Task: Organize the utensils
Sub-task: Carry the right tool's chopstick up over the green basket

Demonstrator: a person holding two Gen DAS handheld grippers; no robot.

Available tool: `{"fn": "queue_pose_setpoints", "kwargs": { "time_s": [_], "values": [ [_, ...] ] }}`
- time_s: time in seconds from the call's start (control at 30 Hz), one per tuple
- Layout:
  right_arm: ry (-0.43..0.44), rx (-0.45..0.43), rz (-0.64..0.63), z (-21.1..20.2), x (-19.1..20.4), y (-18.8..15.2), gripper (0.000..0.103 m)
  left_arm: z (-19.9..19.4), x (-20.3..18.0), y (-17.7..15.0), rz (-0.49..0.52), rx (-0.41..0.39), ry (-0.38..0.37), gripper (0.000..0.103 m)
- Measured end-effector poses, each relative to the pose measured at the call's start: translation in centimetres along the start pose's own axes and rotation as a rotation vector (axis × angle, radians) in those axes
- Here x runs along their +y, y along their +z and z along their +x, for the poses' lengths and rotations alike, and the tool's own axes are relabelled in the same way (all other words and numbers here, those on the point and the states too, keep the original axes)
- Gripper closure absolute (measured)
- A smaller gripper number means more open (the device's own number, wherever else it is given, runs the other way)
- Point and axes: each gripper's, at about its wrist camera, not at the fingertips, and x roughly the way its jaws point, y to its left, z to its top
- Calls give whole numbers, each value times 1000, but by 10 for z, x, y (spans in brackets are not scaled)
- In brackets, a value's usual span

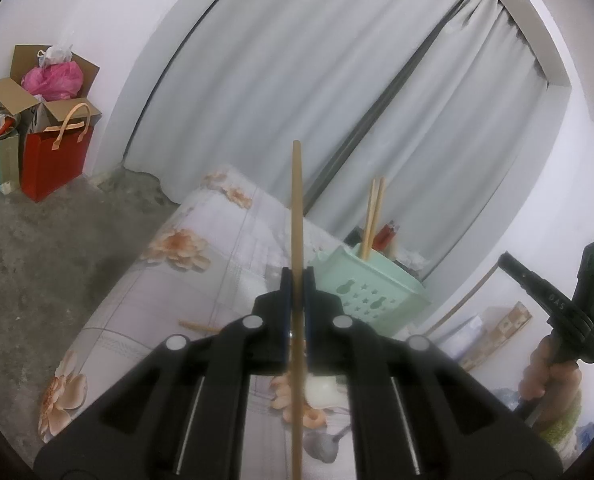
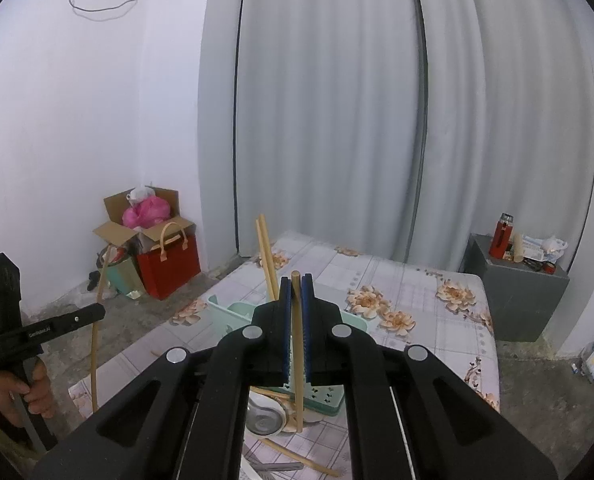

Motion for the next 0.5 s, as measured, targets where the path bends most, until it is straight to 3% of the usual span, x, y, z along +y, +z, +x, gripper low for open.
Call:
{"fn": "queue_pose_setpoints", "kwargs": {
  "time_s": [0.5],
  "values": [
    [0,-3,1,-1,-1,0,98,-1,-5,3,11,-18,-18,99]
  ]
}}
